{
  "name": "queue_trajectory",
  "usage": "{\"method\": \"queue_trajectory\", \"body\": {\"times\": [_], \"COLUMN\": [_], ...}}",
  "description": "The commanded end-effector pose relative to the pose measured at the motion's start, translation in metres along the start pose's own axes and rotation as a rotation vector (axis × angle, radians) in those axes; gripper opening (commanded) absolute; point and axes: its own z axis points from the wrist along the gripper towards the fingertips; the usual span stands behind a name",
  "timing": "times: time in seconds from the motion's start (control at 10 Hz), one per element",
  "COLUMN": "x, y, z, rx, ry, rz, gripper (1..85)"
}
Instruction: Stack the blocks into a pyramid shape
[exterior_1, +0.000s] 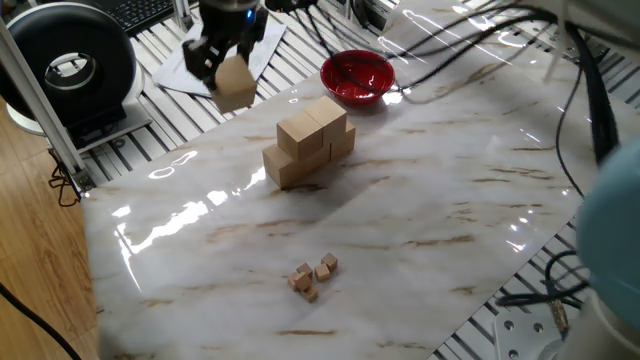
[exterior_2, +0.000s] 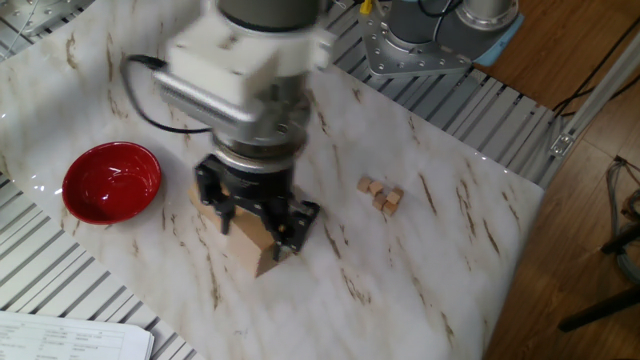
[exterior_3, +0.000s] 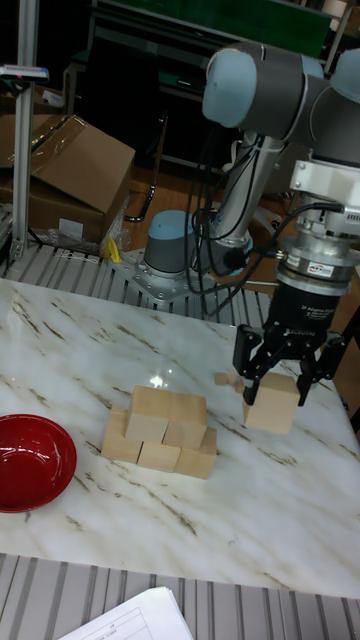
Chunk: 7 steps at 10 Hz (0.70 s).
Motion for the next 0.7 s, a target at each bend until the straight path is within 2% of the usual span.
{"method": "queue_trajectory", "body": {"times": [0.0, 0.3, 0.4, 0.5, 0.6], "x": [-0.003, -0.002, -0.003, 0.000, 0.002], "y": [-0.023, -0.057, -0.069, -0.066, -0.067], "z": [-0.011, -0.016, -0.018, -0.018, -0.016], "rx": [-0.034, 0.043, 0.071, 0.052, 0.045], "ry": [0.029, 0.039, 0.045, 0.050, 0.052], "rz": [-0.071, -0.268, -0.371, -0.413, -0.506], "gripper": [1.0, 1.0, 1.0, 1.0, 1.0]}}
